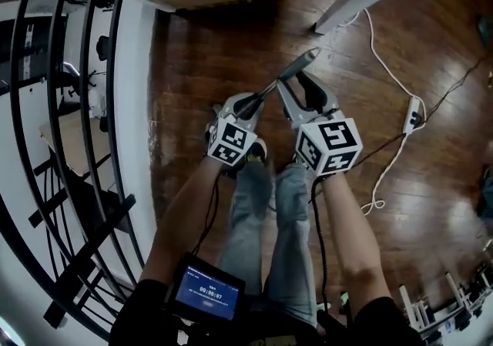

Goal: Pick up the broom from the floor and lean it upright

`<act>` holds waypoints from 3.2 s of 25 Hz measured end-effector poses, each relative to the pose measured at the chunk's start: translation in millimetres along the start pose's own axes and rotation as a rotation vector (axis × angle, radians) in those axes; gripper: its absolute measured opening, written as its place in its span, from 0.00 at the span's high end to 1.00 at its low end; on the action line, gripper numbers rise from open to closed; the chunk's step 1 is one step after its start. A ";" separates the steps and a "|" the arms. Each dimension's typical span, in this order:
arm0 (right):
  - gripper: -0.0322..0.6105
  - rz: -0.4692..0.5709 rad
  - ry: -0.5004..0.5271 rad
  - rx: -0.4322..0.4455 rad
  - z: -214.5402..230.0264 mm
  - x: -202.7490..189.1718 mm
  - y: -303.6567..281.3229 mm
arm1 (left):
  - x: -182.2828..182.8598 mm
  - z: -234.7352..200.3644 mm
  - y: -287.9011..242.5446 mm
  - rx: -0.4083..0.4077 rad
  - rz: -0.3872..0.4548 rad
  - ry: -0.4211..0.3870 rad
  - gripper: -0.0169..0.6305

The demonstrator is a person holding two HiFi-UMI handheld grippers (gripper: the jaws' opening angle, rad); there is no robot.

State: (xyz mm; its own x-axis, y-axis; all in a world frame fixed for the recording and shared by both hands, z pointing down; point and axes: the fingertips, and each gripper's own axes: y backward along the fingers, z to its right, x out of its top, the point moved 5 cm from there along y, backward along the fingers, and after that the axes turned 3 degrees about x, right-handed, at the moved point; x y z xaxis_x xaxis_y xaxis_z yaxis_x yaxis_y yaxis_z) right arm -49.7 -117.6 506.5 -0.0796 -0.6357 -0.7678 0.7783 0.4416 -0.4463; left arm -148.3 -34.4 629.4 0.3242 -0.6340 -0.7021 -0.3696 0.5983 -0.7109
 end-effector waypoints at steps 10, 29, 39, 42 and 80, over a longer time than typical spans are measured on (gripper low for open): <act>0.80 0.134 0.284 0.124 -22.5 110.7 -43.5 | 100.3 -51.1 -9.4 0.123 0.212 0.152 0.83; 0.79 0.107 0.378 0.217 36.9 169.7 -80.4 | 165.3 -77.1 -74.7 0.158 0.275 0.243 0.83; 0.78 0.054 0.410 0.163 45.4 146.4 -77.8 | 153.8 -79.6 -72.8 0.171 0.258 0.218 0.72; 0.75 0.046 0.396 0.148 46.8 142.5 -76.9 | 152.4 -81.0 -68.3 0.170 0.255 0.214 0.66; 0.95 0.197 0.561 -0.056 -209.1 144.4 312.9 | 249.6 123.8 329.5 -0.165 0.454 0.105 0.95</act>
State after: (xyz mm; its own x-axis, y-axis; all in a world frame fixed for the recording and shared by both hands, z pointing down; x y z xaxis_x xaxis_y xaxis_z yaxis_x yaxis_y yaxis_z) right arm 52.2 61.1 159.8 -0.2660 -0.1134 -0.9573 0.7791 0.5595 -0.2828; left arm -81.4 65.2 214.9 0.0117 -0.3779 -0.9258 -0.5888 0.7457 -0.3119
